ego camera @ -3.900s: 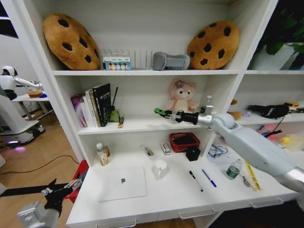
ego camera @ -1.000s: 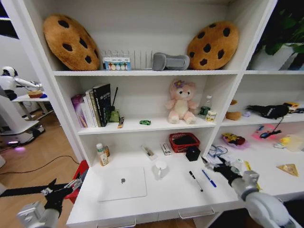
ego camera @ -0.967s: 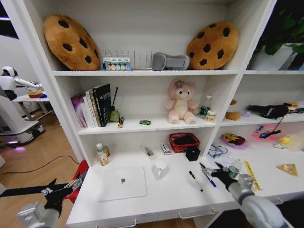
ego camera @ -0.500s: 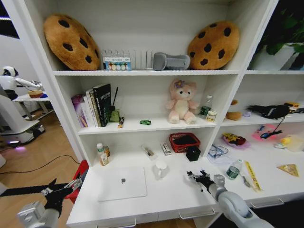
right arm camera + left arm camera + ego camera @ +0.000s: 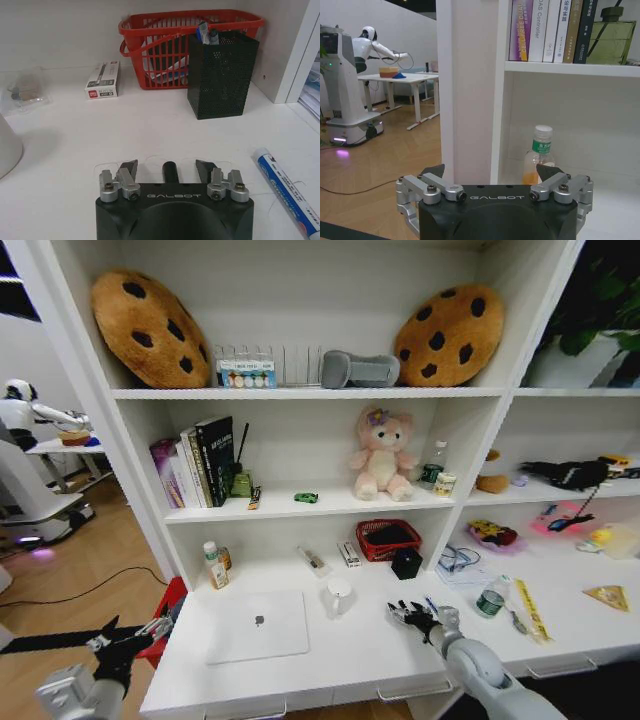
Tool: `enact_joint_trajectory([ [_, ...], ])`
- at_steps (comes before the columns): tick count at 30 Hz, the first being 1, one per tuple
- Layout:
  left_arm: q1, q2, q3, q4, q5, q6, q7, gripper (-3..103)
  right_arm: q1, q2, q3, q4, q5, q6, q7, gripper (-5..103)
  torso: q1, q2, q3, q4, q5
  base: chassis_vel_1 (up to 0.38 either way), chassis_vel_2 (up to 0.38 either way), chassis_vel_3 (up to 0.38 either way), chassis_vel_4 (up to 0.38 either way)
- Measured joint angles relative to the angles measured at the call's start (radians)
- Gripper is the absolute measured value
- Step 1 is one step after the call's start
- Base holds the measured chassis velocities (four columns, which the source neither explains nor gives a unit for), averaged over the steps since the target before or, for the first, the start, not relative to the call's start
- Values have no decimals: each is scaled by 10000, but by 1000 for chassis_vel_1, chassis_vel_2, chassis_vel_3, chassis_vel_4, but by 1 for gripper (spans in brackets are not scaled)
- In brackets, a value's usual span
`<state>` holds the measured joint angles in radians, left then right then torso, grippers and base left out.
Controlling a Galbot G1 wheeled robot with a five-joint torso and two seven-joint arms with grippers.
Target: Organize the objects on the table.
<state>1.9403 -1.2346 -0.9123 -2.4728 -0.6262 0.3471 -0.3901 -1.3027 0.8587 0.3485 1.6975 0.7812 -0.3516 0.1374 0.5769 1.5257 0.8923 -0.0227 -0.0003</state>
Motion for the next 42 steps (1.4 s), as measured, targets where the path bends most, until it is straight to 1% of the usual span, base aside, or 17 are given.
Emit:
enact_joint_trajectory([
  [1, 0, 0, 0, 0, -1, 0, 0, 100, 36, -5, -45, -20, 40, -5, 25, 62, 0, 0, 0, 0, -2, 0, 0, 0, 0],
  [3, 0, 0, 0, 0, 0, 0, 0, 100, 61, -13, -86, -33, 95, -18, 53, 62, 0, 0, -1, 0, -2, 0, 0, 0, 0],
  [5, 0, 0, 0, 0, 0, 0, 0, 100, 83, -44, -171, 4, 238, -153, 120, 51, -1, 1, -1, 0, -4, 0, 0, 0, 0],
  [6, 0, 0, 0, 0, 0, 0, 0, 100, 83, -44, -171, 4, 238, -153, 120, 51, -1, 1, -1, 0, -4, 0, 0, 0, 0],
  [10, 0, 0, 0, 0, 0, 0, 0, 100, -150, -68, -137, 257, 227, -383, 140, 30, 0, 2, -2, 0, 0, 0, 0, 0, 0],
  [12, 0, 0, 0, 0, 0, 0, 0, 100, -221, -53, -80, 308, 227, -400, 146, 30, -1, 2, -2, 0, -1, 0, 0, 0, 0],
  [14, 0, 0, 0, 0, 0, 0, 0, 100, -320, -11, 18, 374, 236, -422, 176, 19, -1, 1, -2, 0, 3, 0, 0, 0, 0],
  [16, 0, 0, 0, 0, 0, 0, 0, 100, -343, 3, 55, 400, 256, -426, 189, 14, -1, 1, -2, 1, 6, 0, 0, 0, 0],
  [22, 0, 0, 0, 0, 0, 0, 0, 100, -134, 66, 330, 453, 808, -356, 148, 12, 0, -3, 4, -3, 18, 0, 0, 0, 0],
  [26, 1, 0, 0, 0, 0, 1, 1, 100, 325, -161, 692, 597, 1123, -24, -125, 12, 0, -3, 3, 2, 3, 0, 0, 0, 0],
  [29, 0, 0, 0, 0, 0, 0, 0, 100, 720, -481, 1009, 793, 817, 860, -635, 12, 0, -3, 2, 0, 1, 0, 0, 0, 0],
  [30, 0, 0, 0, 0, 0, 0, 0, 100, 720, -481, 1009, 793, 817, 860, -635, 12, 0, -3, 2, 0, 1, 0, 0, 0, 0],
  [32, 0, 0, 0, 0, 0, 0, 0, 100, 1040, -566, 1094, 585, 102, 1646, -980, 12, 0, -3, 2, 0, 5, 0, 0, 0, 0],
  [33, 0, 0, 0, 0, 0, 0, 0, 100, 1040, -566, 1094, 585, 102, 1646, -980, 12, 0, -3, 2, 0, 5, 0, 0, 0, 0],
  [34, 0, 0, 0, 0, 0, 0, 0, 100, 1284, -588, 1138, 315, -276, 2171, -1249, 12, 0, -3, 2, 0, 2, 0, 0, 0, 0],
  [37, 0, 0, 0, 0, 0, 0, 0, 100, 1641, -542, 1197, -291, -465, 3102, -1869, 12, 1, -3, 1, 0, 4, 0, 0, 0, 0],
  [42, 0, 1, 0, 0, 0, 1, 0, 100, 1819, -288, 1224, -906, -951, 4171, -1973, 12, 0, 0, 0, -2, 4, 0, 0, 0, 0],
])
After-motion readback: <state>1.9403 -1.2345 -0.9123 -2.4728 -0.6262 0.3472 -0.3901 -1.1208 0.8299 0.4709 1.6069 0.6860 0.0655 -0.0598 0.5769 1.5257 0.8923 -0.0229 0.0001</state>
